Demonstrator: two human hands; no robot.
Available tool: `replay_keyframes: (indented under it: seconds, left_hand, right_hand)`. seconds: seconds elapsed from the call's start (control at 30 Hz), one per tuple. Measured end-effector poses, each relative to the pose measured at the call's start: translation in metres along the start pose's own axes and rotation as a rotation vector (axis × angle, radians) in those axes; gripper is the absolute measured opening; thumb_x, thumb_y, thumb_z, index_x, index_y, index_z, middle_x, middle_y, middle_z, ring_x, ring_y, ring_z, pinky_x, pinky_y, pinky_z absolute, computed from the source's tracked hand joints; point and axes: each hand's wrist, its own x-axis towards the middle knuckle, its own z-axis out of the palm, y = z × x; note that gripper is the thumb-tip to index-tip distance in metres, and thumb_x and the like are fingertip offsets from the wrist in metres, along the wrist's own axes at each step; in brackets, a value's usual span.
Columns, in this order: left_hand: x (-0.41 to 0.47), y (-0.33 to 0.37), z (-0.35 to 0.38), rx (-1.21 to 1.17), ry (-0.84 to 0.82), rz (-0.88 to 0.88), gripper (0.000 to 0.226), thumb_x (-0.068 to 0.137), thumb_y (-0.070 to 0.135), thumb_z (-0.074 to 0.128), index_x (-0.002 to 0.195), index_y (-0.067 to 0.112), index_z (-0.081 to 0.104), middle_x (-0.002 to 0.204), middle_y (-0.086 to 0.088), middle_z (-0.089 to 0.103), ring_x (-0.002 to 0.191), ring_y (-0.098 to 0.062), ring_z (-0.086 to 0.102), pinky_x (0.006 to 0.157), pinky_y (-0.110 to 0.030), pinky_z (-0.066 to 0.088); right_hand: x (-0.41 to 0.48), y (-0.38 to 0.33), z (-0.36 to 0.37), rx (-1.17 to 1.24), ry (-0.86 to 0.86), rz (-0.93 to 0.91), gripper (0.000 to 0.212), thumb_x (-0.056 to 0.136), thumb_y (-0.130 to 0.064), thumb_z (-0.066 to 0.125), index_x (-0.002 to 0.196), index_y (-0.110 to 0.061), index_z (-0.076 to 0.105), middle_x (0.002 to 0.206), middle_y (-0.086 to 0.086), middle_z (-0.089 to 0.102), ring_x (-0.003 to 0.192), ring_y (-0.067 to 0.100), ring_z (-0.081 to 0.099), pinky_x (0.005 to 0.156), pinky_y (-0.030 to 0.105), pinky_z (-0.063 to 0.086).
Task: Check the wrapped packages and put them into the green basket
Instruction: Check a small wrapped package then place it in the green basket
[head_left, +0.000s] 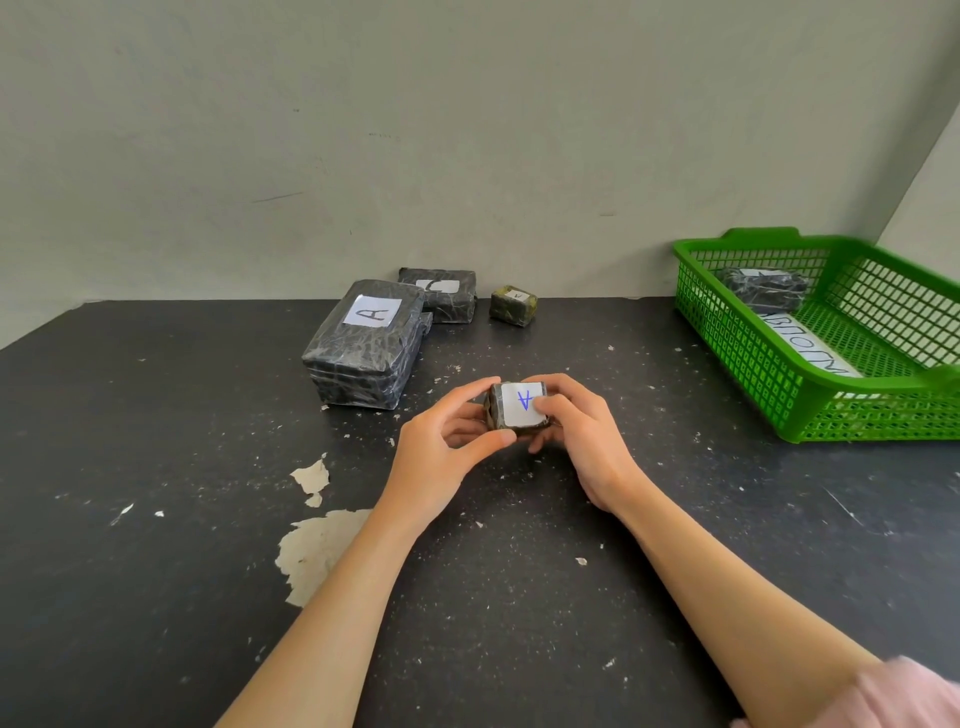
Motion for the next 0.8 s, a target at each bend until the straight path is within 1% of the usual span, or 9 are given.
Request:
replay_keyframes:
  seconds: [0.17, 0.23, 0.3, 0.37, 0.43, 0.5, 0.57, 0.7, 0.8]
  left_hand:
    - [-0.0003, 0.0011, 0.0005, -0.007, 0.000, 0.001, 0.055, 0.074, 0.016, 0.077, 0.124, 0.030, 0.056, 0.100, -0.001, 0.068, 0.082, -0.004, 0.066, 0.075, -0.013, 0.050]
    - [-0.0013, 0.0024, 0.0010, 0.013, 0.006, 0.005, 0.052, 0.074, 0.019, 0.077, 0.121, 0.033, 0.057, 0.094, 0.002, 0.068, 0.078, -0.002, 0.065, 0.072, -0.012, 0.049]
    - [-0.0020, 0.0043, 0.0024, 0.047, 0.039, 0.018, 0.045, 0.076, 0.023, 0.076, 0.114, 0.037, 0.057, 0.087, 0.006, 0.067, 0.076, -0.001, 0.064, 0.070, -0.011, 0.049]
    - [-0.0018, 0.0048, 0.0029, 0.063, 0.092, 0.031, 0.036, 0.078, 0.027, 0.073, 0.108, 0.037, 0.058, 0.086, 0.009, 0.066, 0.078, 0.000, 0.064, 0.069, -0.011, 0.049]
    - [-0.0011, 0.0050, 0.0016, 0.042, 0.134, 0.027, 0.030, 0.081, 0.030, 0.070, 0.109, 0.031, 0.060, 0.088, 0.010, 0.066, 0.081, 0.001, 0.063, 0.070, -0.009, 0.048]
    - [-0.0001, 0.0047, 0.0006, 0.030, 0.142, 0.019, 0.031, 0.082, 0.032, 0.067, 0.112, 0.026, 0.062, 0.091, 0.012, 0.066, 0.082, 0.002, 0.063, 0.071, -0.008, 0.048]
    - [-0.0004, 0.0046, 0.0015, 0.024, 0.128, 0.012, 0.036, 0.081, 0.031, 0.069, 0.115, 0.024, 0.061, 0.092, 0.014, 0.065, 0.083, 0.004, 0.062, 0.071, -0.008, 0.047]
    - [-0.0022, 0.0021, 0.0036, 0.074, 0.087, 0.088, 0.063, 0.075, 0.029, 0.075, 0.132, 0.028, 0.049, 0.109, 0.009, 0.061, 0.098, -0.001, 0.061, 0.080, -0.014, 0.051]
    - [-0.0027, 0.0011, 0.0021, 0.073, 0.085, 0.152, 0.058, 0.076, 0.023, 0.074, 0.129, 0.032, 0.050, 0.119, 0.006, 0.057, 0.103, -0.006, 0.061, 0.086, -0.019, 0.052]
  right_hand:
    - [-0.0001, 0.0001, 0.0014, -0.028, 0.049, 0.008, 0.014, 0.095, -0.013, 0.047, 0.097, -0.009, 0.061, 0.086, 0.002, 0.066, 0.067, 0.016, 0.060, 0.054, 0.027, 0.049]
    - [0.0007, 0.0017, 0.0010, -0.033, 0.040, 0.020, 0.015, 0.095, -0.016, 0.048, 0.095, -0.007, 0.061, 0.085, 0.006, 0.066, 0.063, 0.019, 0.060, 0.053, 0.029, 0.048]
    - [0.0009, 0.0023, 0.0002, -0.021, 0.023, 0.024, 0.021, 0.096, -0.020, 0.049, 0.101, -0.004, 0.061, 0.088, 0.012, 0.066, 0.063, 0.023, 0.061, 0.053, 0.030, 0.047]
    - [-0.0007, 0.0016, 0.0000, 0.020, -0.017, -0.003, 0.027, 0.095, -0.026, 0.050, 0.110, -0.006, 0.062, 0.091, 0.012, 0.066, 0.065, 0.022, 0.061, 0.053, 0.029, 0.048]
    - [-0.0034, 0.0006, 0.0012, 0.017, -0.068, -0.049, 0.028, 0.094, -0.027, 0.052, 0.114, -0.012, 0.061, 0.090, 0.007, 0.067, 0.067, 0.019, 0.061, 0.055, 0.026, 0.050]
    - [-0.0045, 0.0006, 0.0035, -0.030, -0.066, -0.077, 0.024, 0.093, -0.029, 0.053, 0.111, -0.015, 0.062, 0.087, 0.004, 0.068, 0.067, 0.018, 0.061, 0.057, 0.026, 0.050]
    - [-0.0032, 0.0010, 0.0042, -0.027, -0.035, -0.075, 0.025, 0.092, -0.031, 0.053, 0.106, -0.013, 0.063, 0.079, 0.004, 0.067, 0.064, 0.018, 0.061, 0.056, 0.027, 0.049]
    - [-0.0016, 0.0010, 0.0024, 0.025, -0.015, -0.034, 0.029, 0.092, -0.035, 0.052, 0.094, -0.009, 0.065, 0.068, 0.007, 0.064, 0.059, 0.019, 0.059, 0.052, 0.024, 0.047]
    - [-0.0016, 0.0015, 0.0038, -0.014, -0.031, -0.035, 0.030, 0.093, -0.037, 0.050, 0.089, -0.011, 0.066, 0.066, 0.007, 0.063, 0.058, 0.018, 0.059, 0.051, 0.023, 0.047]
